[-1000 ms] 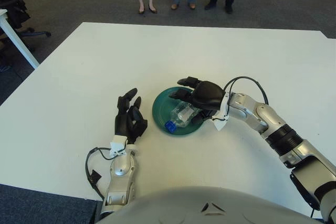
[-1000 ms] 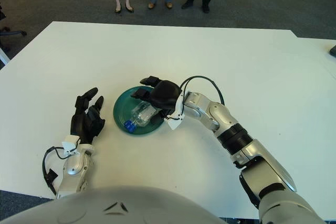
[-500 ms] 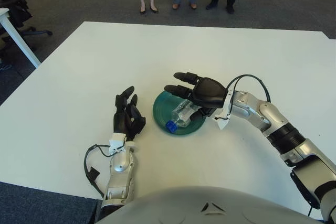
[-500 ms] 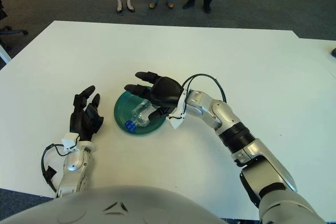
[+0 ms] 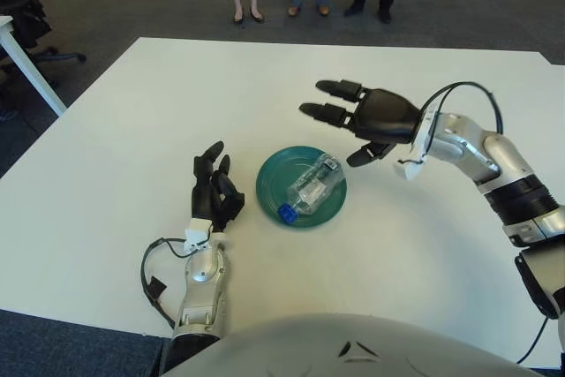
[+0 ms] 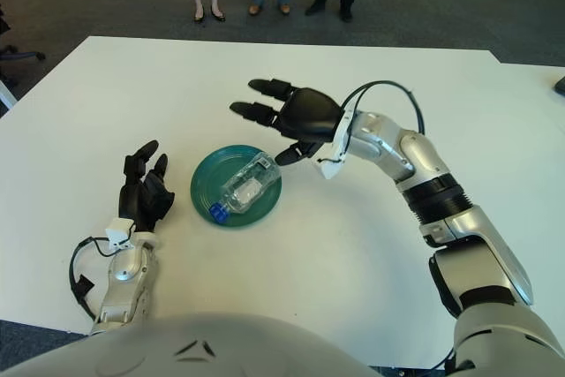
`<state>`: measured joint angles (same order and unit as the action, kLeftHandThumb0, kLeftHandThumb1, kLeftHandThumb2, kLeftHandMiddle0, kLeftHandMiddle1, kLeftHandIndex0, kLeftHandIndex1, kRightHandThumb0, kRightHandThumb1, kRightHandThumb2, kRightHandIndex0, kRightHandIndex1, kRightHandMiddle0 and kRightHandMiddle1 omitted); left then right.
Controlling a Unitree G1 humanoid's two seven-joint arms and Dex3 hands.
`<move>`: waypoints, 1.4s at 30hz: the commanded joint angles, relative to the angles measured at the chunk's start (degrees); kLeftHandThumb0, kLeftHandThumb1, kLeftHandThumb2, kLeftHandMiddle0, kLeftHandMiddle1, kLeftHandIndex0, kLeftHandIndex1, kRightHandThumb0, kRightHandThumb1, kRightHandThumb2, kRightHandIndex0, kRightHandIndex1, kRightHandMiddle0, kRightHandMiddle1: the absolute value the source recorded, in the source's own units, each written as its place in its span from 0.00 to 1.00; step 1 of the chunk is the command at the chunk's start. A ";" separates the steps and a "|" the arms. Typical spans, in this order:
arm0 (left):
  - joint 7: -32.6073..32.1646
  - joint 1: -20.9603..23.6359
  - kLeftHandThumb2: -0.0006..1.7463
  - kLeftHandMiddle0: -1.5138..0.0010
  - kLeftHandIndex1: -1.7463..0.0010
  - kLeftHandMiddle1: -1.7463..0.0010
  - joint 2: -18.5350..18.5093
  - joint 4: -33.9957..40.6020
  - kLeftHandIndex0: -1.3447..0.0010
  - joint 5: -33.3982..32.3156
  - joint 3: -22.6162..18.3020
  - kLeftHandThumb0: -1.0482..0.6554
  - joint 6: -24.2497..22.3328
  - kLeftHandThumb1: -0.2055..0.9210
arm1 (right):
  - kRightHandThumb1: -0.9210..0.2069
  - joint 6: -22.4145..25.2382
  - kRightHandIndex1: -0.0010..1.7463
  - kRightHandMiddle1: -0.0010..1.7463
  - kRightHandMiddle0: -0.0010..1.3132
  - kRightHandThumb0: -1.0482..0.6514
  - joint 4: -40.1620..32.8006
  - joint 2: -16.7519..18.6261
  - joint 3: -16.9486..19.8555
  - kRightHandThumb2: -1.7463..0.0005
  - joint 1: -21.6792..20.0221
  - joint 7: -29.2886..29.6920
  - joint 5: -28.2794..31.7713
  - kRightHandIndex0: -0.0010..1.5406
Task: Put the bottle into the plate.
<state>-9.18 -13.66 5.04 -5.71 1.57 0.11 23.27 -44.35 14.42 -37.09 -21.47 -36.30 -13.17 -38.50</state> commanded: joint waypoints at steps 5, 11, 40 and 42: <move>1.47 0.31 0.61 0.71 0.52 1.00 -1.03 -1.61 0.99 -0.39 -0.69 0.08 0.59 1.00 | 0.00 0.59 0.00 0.00 0.00 0.00 16.40 5.85 2.99 0.54 0.29 -6.21 19.00 0.00; 2.30 -0.13 0.60 0.70 0.51 0.99 -1.50 -1.16 0.98 -0.76 -1.06 0.08 0.75 1.00 | 0.00 2.43 0.01 0.03 0.05 0.00 19.12 9.15 7.04 0.54 3.13 -6.85 27.33 0.05; 10.20 0.16 0.51 0.63 0.49 0.98 -6.01 -4.14 0.86 -6.16 -6.13 0.14 8.73 1.00 | 0.00 19.10 0.10 0.54 0.25 0.27 13.06 38.35 25.19 0.68 17.28 0.57 55.21 0.45; 10.43 0.14 0.51 0.63 0.49 0.98 -6.06 -4.16 0.86 -6.29 -6.37 0.14 8.82 1.00 | 0.00 19.36 0.10 0.53 0.26 0.27 12.57 39.15 25.19 0.69 17.69 0.85 55.02 0.45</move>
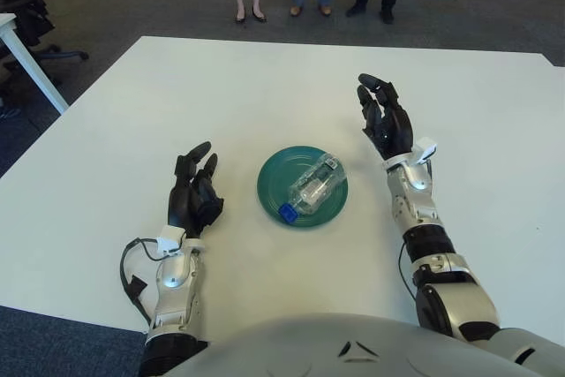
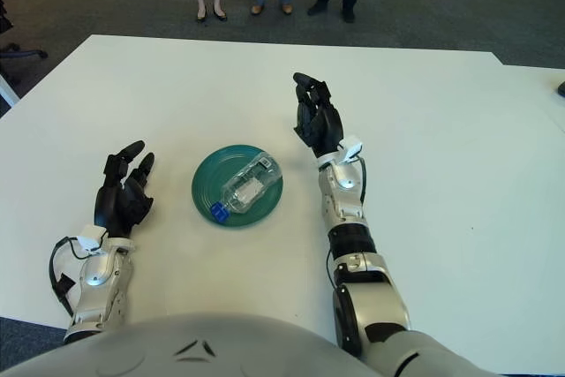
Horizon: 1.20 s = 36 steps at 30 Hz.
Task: Put the bottle into the plate.
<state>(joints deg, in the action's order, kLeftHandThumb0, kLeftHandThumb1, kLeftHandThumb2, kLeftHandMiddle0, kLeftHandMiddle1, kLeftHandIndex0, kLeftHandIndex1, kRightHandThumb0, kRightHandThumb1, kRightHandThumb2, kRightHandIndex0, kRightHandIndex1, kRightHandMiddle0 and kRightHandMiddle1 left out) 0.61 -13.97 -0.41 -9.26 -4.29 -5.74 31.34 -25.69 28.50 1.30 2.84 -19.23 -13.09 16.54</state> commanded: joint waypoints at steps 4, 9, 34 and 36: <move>0.62 0.56 0.51 0.64 0.50 0.98 -0.44 -0.66 0.86 -0.31 -0.76 0.14 0.63 1.00 | 0.00 0.81 0.11 0.54 0.28 0.28 -2.38 1.82 0.90 0.69 1.49 0.64 -0.06 0.46; 0.79 0.79 0.51 0.64 0.50 0.99 -0.38 -0.98 0.86 -0.38 -1.16 0.13 0.42 1.00 | 0.00 -0.92 0.12 0.54 0.29 0.29 -1.89 2.98 0.93 0.69 2.20 0.17 -0.58 0.46; 3.02 -0.87 0.46 0.56 0.47 0.95 -0.32 2.71 0.83 -2.29 -1.11 0.14 -0.91 1.00 | 0.04 -9.56 0.37 0.59 0.27 0.27 -0.65 3.25 2.91 0.65 9.48 1.06 -4.26 0.38; 3.02 -1.14 0.46 0.56 0.47 0.95 -0.30 3.08 0.82 -2.30 -1.19 0.15 -1.13 1.00 | 0.04 -9.38 0.37 0.59 0.27 0.27 -1.70 2.83 3.15 0.66 10.28 1.11 -4.43 0.37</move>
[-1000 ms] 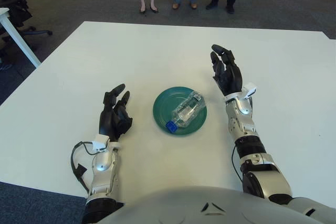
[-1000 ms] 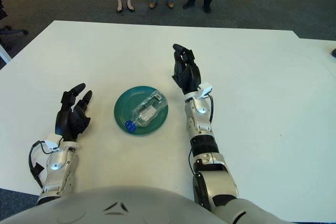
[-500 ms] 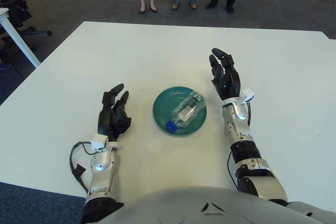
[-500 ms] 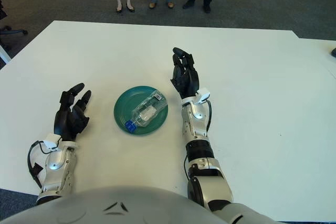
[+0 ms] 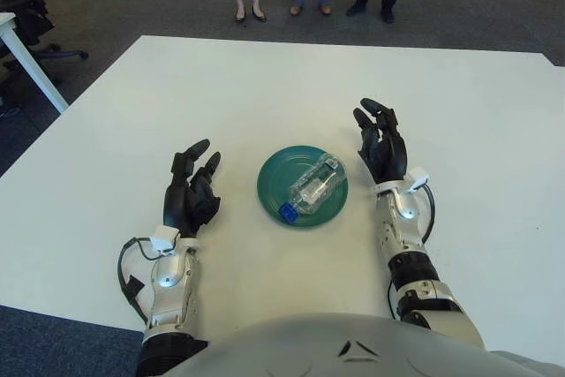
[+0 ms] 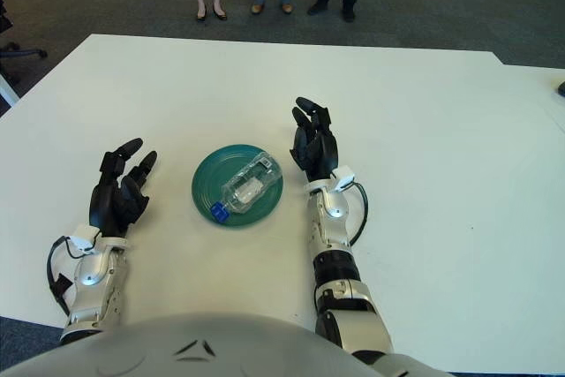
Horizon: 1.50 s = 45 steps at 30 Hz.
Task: Put the bottle into the plate.
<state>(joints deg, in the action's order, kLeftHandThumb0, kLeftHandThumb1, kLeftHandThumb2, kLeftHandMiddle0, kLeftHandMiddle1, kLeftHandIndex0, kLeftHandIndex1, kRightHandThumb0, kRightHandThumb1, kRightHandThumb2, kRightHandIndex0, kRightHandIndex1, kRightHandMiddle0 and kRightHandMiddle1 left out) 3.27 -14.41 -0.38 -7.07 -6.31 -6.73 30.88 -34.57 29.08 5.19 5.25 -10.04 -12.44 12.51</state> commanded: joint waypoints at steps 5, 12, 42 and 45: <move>0.76 -1.10 0.46 0.56 0.48 0.96 -0.57 0.95 0.82 -0.37 -0.34 0.15 -0.16 1.00 | 0.02 -1.07 0.39 0.60 0.26 0.27 -2.78 -2.93 1.67 0.68 2.15 -0.63 -0.06 0.37; 1.80 -1.30 0.47 0.58 0.48 0.96 -1.04 0.80 0.83 -0.91 -0.56 0.15 0.15 1.00 | 0.00 -5.63 0.39 0.60 0.24 0.24 2.31 -6.36 3.13 0.66 2.37 -3.77 -0.51 0.33; 1.64 0.96 0.40 0.55 0.48 0.95 -1.04 2.26 0.79 -0.85 0.22 0.17 -8.02 1.00 | 0.00 11.18 0.14 0.56 0.11 0.26 -14.73 -7.14 -0.24 0.71 10.00 8.68 -10.93 0.29; 2.23 1.89 0.39 0.54 0.49 0.95 -1.33 0.64 0.79 -0.60 0.25 0.17 -7.56 1.00 | 0.00 13.10 0.15 0.56 0.12 0.27 -15.86 -7.13 -0.77 0.71 10.49 9.25 -11.42 0.30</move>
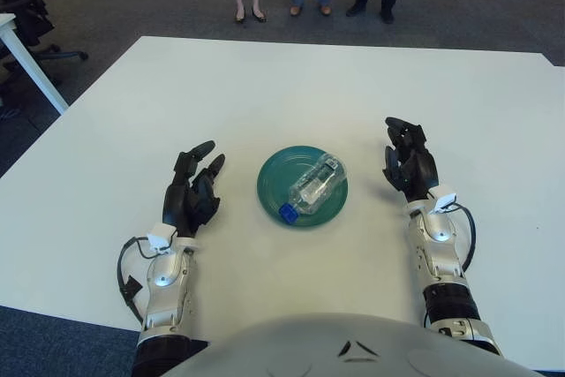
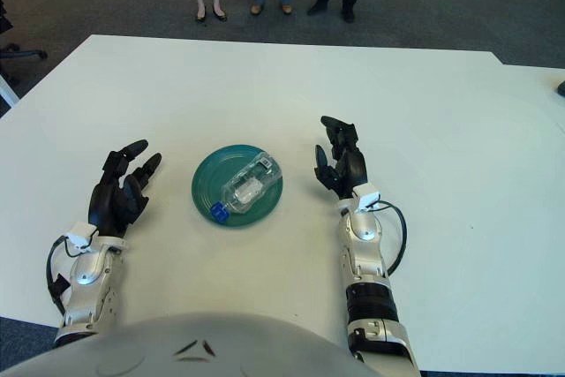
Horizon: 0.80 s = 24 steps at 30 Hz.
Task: Put the bottle into the plate.
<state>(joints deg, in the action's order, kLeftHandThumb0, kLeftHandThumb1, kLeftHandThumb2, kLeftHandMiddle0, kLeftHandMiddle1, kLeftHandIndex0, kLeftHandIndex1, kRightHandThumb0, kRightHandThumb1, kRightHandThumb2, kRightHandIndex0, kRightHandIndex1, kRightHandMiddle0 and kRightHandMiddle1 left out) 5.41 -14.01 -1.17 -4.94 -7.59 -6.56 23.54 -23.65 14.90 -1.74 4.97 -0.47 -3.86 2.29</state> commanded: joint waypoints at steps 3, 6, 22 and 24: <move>0.76 2.48 0.40 0.55 0.49 0.95 -0.92 -3.30 0.80 0.89 0.14 0.18 0.47 1.00 | 0.00 3.96 0.15 0.55 0.09 0.28 -2.79 -0.07 -0.89 0.71 1.31 1.28 -1.70 0.30; 1.39 2.94 0.41 0.55 0.49 0.95 -1.20 -3.92 0.80 0.54 0.15 0.18 0.42 1.00 | 0.00 5.52 0.15 0.54 0.08 0.29 -3.77 0.07 -1.16 0.71 1.50 1.65 -1.95 0.30; 3.32 4.00 0.44 0.58 0.50 0.96 -1.59 -5.46 0.84 0.12 0.31 0.18 1.40 1.00 | 0.00 10.71 0.15 0.52 0.09 0.31 -6.03 0.96 -1.91 0.72 1.70 2.24 -0.66 0.30; 3.32 4.00 0.44 0.58 0.50 0.96 -1.53 -5.55 0.84 0.18 0.34 0.18 1.45 1.00 | 0.00 10.91 0.15 0.52 0.08 0.31 -6.18 0.95 -1.99 0.72 1.77 2.28 -0.70 0.30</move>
<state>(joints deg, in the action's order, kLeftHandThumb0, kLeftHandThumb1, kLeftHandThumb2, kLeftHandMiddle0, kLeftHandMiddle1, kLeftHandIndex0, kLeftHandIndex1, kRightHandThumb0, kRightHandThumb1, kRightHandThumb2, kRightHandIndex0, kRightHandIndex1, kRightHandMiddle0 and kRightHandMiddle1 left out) 8.25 -10.71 -2.36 -9.78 -7.51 -6.31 24.30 -13.39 9.83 -0.97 2.89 1.22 -1.72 1.21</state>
